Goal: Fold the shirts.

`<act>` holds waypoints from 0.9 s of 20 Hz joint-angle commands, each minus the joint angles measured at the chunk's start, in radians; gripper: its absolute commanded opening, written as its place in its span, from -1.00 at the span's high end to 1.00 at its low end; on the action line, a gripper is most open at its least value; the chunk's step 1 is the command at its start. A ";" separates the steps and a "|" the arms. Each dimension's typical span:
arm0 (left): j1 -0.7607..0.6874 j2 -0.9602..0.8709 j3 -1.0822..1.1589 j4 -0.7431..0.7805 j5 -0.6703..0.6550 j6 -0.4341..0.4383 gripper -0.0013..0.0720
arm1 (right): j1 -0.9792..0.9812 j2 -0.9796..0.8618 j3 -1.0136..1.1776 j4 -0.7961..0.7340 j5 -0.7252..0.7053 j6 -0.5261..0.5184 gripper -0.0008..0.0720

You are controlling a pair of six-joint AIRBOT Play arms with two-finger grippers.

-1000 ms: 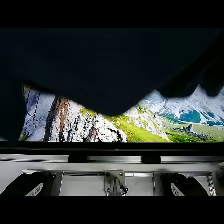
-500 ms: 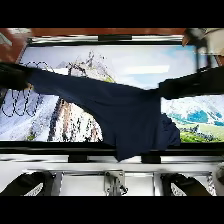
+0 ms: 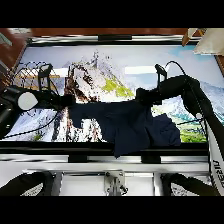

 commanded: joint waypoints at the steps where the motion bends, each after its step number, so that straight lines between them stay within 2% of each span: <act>1: 0.002 -0.051 -0.010 -0.056 -0.050 -0.016 -1.00 | -0.054 -0.023 0.058 -0.008 -0.096 -0.111 -0.54; 3: 0.030 -0.045 0.019 -0.057 -0.188 0.045 -1.00 | -0.132 -0.011 0.137 -0.147 -0.276 -0.167 -0.54; 5: 0.031 -0.039 0.038 -0.146 -0.418 0.114 -1.00 | -0.231 0.028 0.163 -0.352 -0.389 -0.186 -0.54; 6: 0.010 -0.032 0.021 -0.206 -0.468 0.163 -1.00 | -0.287 0.051 0.156 -0.435 -0.414 -0.188 -0.54; 7: -0.031 -0.024 -0.013 -0.233 -0.462 0.174 -1.00 | -0.355 0.071 0.143 -0.434 -0.406 -0.172 -0.54; 9: -0.138 -0.026 -0.097 -0.252 -0.370 0.146 -1.00 | -0.484 0.093 0.096 -0.337 -0.386 -0.177 -0.54; 13: -0.343 -0.072 -0.279 -0.430 -0.012 0.083 -0.99 | -0.602 0.095 0.003 -0.287 -0.372 -0.182 -0.54; 15: -0.395 -0.125 -0.297 -0.498 0.127 0.053 -0.99 | -0.607 0.095 -0.018 -0.287 -0.348 -0.192 -0.54; 18: -0.433 -0.211 -0.297 -0.556 0.252 0.057 -0.98 | -0.606 0.095 -0.019 -0.293 -0.313 -0.193 -0.54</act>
